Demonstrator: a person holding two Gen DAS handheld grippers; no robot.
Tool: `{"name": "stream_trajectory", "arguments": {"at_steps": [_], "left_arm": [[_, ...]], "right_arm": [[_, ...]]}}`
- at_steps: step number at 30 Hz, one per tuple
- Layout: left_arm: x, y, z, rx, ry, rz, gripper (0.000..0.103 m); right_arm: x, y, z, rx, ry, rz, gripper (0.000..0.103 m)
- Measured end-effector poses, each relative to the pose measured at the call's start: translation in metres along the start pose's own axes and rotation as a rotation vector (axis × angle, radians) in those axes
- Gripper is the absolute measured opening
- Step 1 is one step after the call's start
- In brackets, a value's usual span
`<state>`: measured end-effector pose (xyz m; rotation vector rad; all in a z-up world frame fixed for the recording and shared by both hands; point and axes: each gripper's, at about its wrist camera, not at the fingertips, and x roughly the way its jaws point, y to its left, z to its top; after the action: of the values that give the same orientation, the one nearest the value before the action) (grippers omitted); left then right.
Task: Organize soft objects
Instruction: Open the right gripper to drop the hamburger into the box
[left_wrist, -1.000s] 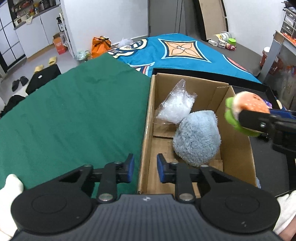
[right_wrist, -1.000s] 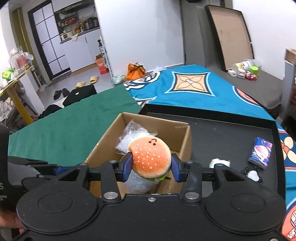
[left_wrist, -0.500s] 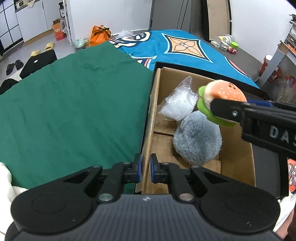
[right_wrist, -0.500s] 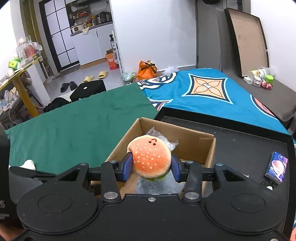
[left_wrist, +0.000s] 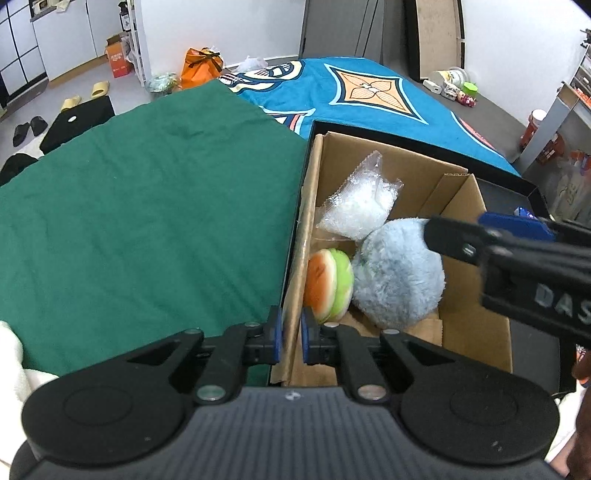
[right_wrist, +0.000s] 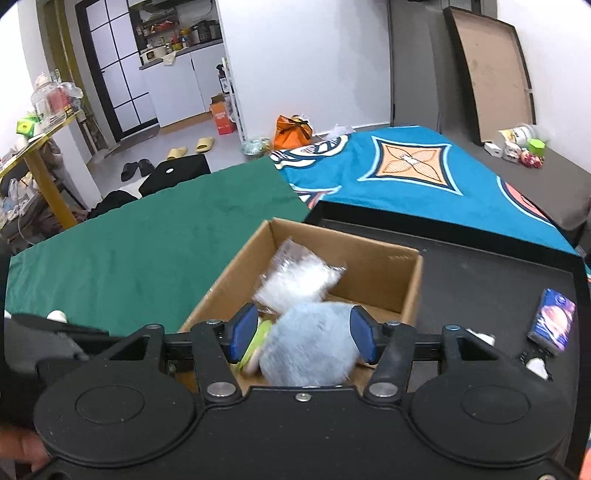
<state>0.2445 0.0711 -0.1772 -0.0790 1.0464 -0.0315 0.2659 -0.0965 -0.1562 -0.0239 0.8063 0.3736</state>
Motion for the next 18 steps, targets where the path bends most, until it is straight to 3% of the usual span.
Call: {"name": "stream_trajectory", "arguments": {"at_steps": [14,18], "left_arm": [[-0.007,-0.020,-0.002,0.085,-0.024,0.102,0.014],[-0.006,-0.026,-0.002,0.111,-0.025,0.136,0.023]], "right_arm": [[-0.022,-0.050,-0.015,0.021,-0.016,-0.036,0.055],[-0.022,-0.065,-0.019,0.033,-0.021,-0.037,0.055]]}}
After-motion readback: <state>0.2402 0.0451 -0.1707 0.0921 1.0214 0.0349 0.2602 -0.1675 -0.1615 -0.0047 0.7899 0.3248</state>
